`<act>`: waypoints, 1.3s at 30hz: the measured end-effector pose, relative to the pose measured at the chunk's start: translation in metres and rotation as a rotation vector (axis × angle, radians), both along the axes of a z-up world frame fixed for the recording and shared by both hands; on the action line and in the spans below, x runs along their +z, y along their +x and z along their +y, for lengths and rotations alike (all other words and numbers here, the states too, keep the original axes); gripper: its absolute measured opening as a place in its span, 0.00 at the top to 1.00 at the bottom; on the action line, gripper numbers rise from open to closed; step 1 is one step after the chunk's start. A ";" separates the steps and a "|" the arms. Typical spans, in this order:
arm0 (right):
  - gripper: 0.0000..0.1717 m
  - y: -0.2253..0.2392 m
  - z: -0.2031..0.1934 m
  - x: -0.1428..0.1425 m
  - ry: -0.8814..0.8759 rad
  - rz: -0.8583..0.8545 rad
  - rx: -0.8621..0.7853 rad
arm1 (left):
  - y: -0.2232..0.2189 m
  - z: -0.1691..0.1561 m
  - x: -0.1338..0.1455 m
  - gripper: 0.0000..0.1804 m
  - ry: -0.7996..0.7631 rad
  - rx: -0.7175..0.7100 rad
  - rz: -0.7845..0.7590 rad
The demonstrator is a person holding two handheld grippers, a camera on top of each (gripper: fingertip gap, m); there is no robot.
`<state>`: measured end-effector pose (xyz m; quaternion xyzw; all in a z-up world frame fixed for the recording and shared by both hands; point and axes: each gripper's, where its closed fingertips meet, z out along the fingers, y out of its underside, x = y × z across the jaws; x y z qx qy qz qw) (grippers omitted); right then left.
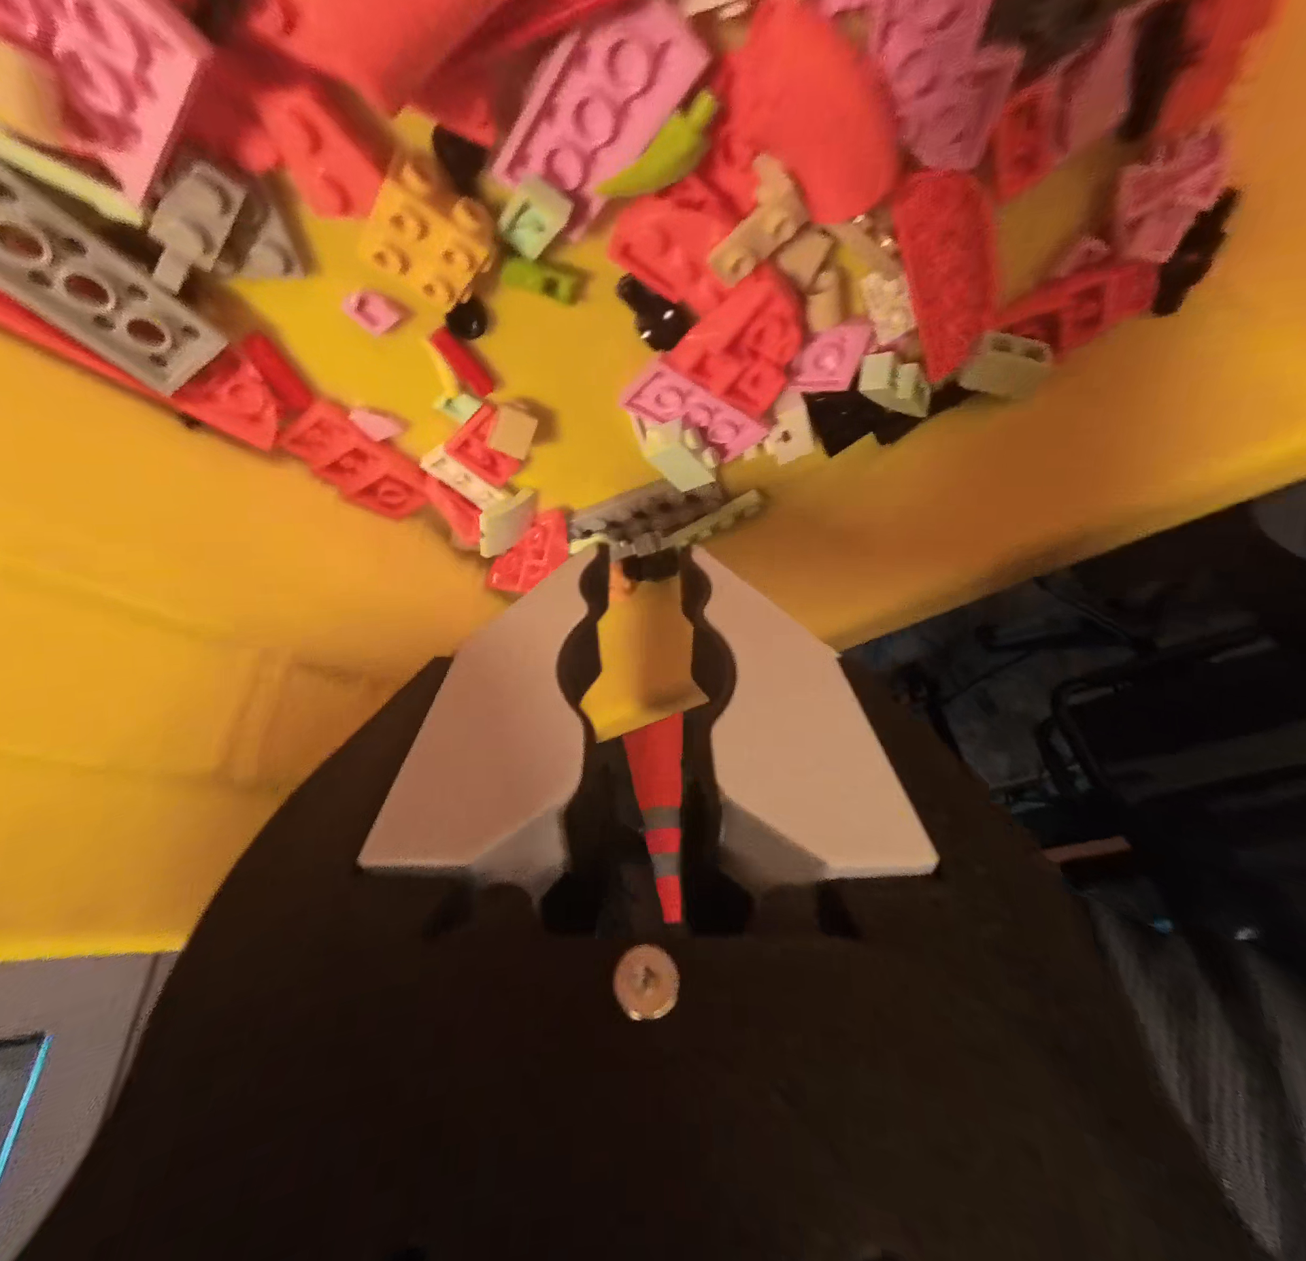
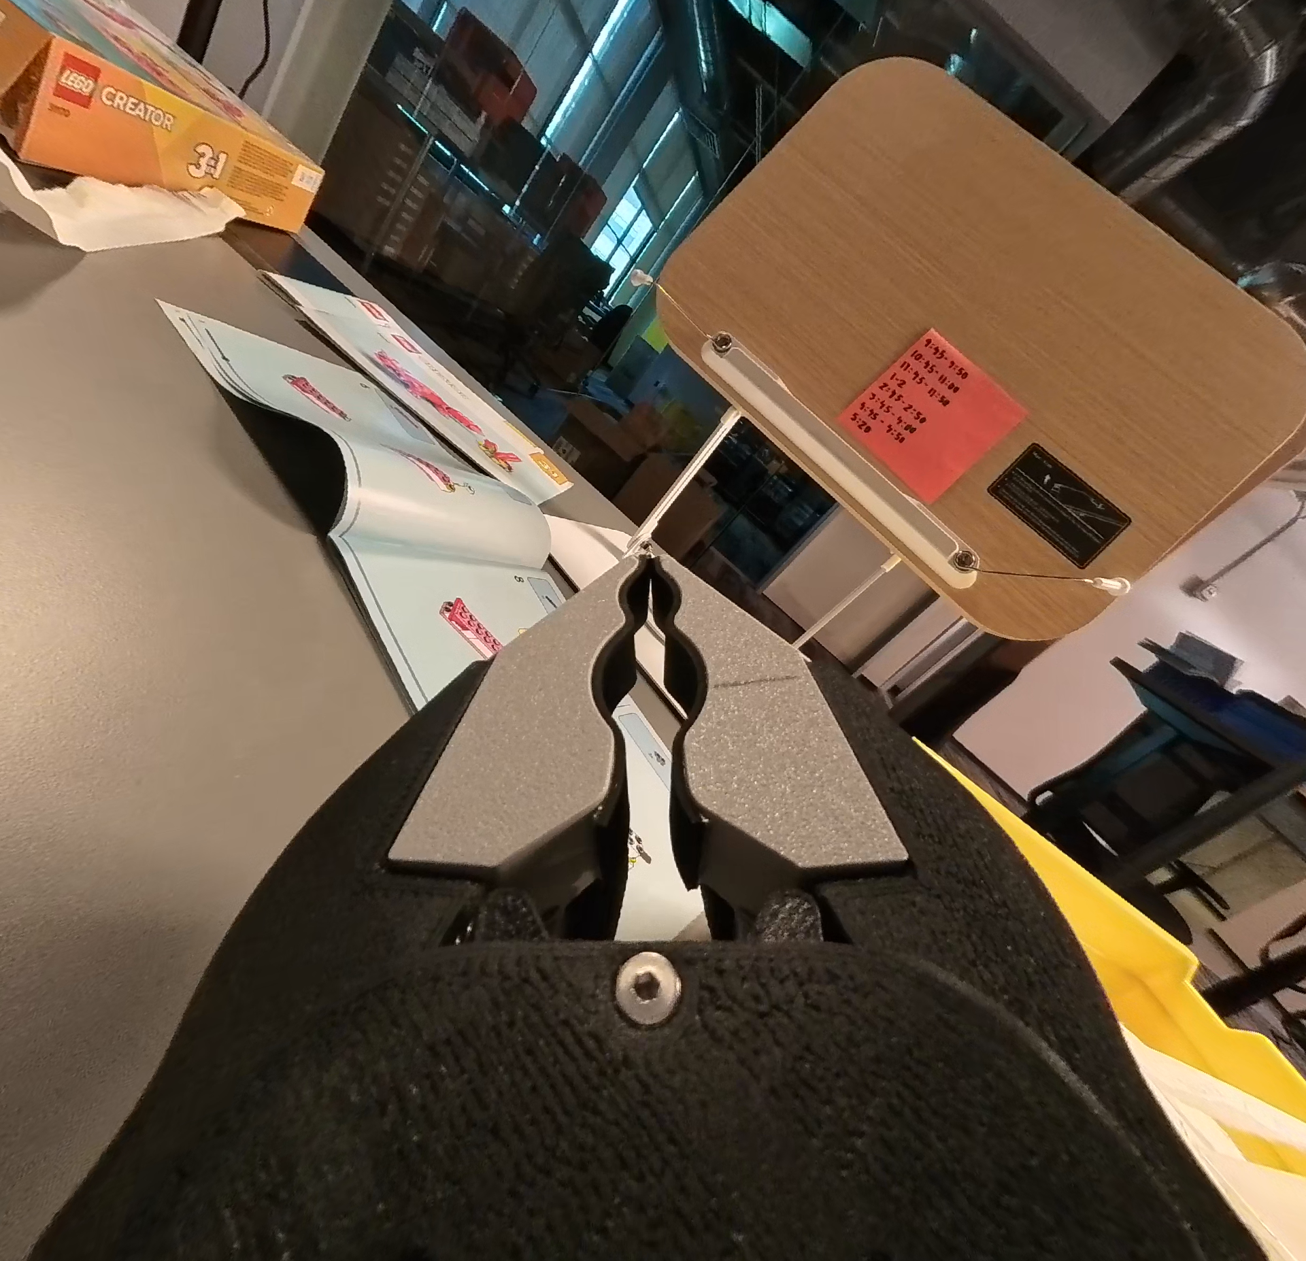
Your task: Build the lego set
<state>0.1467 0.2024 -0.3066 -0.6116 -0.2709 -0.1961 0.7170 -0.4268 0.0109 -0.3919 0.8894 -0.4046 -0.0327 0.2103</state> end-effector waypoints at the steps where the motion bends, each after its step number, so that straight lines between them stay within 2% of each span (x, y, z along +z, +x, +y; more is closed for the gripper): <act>1: 1.00 0.000 0.000 0.000 0.000 0.001 0.000 | -0.003 -0.001 0.000 0.88 -0.010 0.016 0.020; 5: 1.00 0.001 0.000 0.000 0.001 0.003 -0.001 | -0.010 -0.005 -0.004 0.85 -0.055 0.034 0.078; 12: 1.00 0.001 0.000 0.000 0.000 0.005 0.000 | -0.009 0.004 -0.006 0.91 -0.019 0.018 0.070; 15: 1.00 0.000 0.000 0.000 0.001 0.006 0.001 | -0.003 0.012 -0.006 0.89 0.036 -0.008 0.035; 19: 1.00 0.000 0.000 0.000 -0.001 0.007 0.001 | 0.012 0.044 -0.002 0.90 0.230 -0.107 -0.043; 24: 1.00 0.000 0.000 0.000 -0.001 0.011 0.001 | 0.015 0.045 0.001 0.88 0.224 -0.066 -0.086; 28: 1.00 0.000 0.000 -0.001 -0.004 0.012 0.003 | 0.017 0.059 0.010 0.85 0.308 -0.041 -0.157; 31: 1.00 0.000 0.000 -0.001 -0.004 0.013 0.004 | 0.026 0.049 0.011 0.87 0.255 -0.055 -0.246; 37: 1.00 -0.001 0.000 -0.001 -0.004 0.011 0.004 | 0.021 0.038 -0.001 0.95 0.186 -0.115 -0.223; 39: 1.00 -0.001 0.001 -0.001 -0.005 0.011 0.004 | 0.016 0.037 -0.004 0.94 0.173 -0.132 -0.190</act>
